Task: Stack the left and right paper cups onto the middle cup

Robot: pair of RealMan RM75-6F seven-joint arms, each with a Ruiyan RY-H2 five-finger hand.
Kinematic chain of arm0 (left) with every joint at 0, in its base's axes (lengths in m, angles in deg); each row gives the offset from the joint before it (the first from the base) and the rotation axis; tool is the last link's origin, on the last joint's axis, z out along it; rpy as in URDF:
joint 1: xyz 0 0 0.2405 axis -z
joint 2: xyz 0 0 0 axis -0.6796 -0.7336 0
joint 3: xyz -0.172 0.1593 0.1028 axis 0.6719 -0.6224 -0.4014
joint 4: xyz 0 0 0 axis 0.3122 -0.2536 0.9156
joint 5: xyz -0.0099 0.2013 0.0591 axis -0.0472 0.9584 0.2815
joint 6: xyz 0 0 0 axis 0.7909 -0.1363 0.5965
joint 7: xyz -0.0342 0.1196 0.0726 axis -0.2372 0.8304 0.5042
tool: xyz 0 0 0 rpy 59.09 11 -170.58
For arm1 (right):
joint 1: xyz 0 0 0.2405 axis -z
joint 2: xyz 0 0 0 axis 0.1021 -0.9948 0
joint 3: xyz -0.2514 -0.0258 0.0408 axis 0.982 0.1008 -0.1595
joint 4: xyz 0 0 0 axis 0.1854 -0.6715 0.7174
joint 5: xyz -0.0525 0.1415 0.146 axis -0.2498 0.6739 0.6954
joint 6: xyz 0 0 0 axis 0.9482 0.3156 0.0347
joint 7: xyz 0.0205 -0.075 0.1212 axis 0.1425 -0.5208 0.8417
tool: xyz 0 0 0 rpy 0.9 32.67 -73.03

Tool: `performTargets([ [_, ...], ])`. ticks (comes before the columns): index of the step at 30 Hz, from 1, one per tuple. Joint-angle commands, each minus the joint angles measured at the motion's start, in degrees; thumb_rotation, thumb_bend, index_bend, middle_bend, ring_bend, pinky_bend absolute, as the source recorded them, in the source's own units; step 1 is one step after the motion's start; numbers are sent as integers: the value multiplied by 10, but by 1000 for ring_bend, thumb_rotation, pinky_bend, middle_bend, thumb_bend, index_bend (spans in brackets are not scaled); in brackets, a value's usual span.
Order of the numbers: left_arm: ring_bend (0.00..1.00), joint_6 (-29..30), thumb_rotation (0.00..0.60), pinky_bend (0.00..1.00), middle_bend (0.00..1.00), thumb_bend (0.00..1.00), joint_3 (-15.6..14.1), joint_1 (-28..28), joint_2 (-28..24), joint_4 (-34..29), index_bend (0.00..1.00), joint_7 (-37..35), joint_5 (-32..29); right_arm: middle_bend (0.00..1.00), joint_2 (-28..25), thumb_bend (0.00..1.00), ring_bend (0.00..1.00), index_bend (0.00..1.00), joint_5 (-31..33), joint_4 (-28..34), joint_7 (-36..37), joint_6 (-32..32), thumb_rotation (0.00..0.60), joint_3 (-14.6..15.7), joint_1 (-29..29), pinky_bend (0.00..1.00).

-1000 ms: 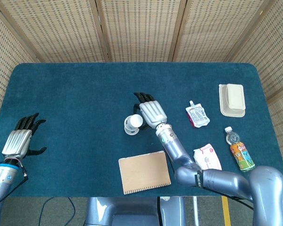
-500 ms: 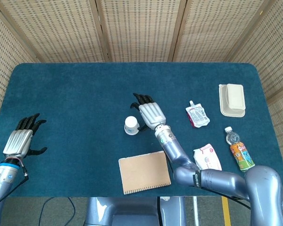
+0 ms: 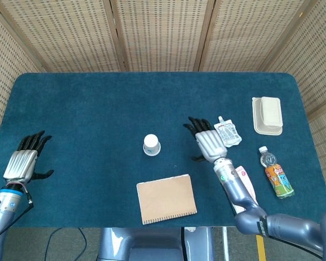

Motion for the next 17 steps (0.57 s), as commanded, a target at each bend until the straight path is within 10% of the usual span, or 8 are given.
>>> performTargets([
  [1, 0, 8, 600, 0, 0, 216, -2, -4, 4, -1, 12, 10, 2, 0, -45, 90, 0, 61, -59, 2, 51, 58, 600, 53, 68, 0],
  [17, 0, 81, 600, 0, 0, 216, -22, -50, 17, -6, 0, 48, 20, 0, -103, 90, 0, 17, -156, -62, 187, 177, 600, 128, 229, 0],
])
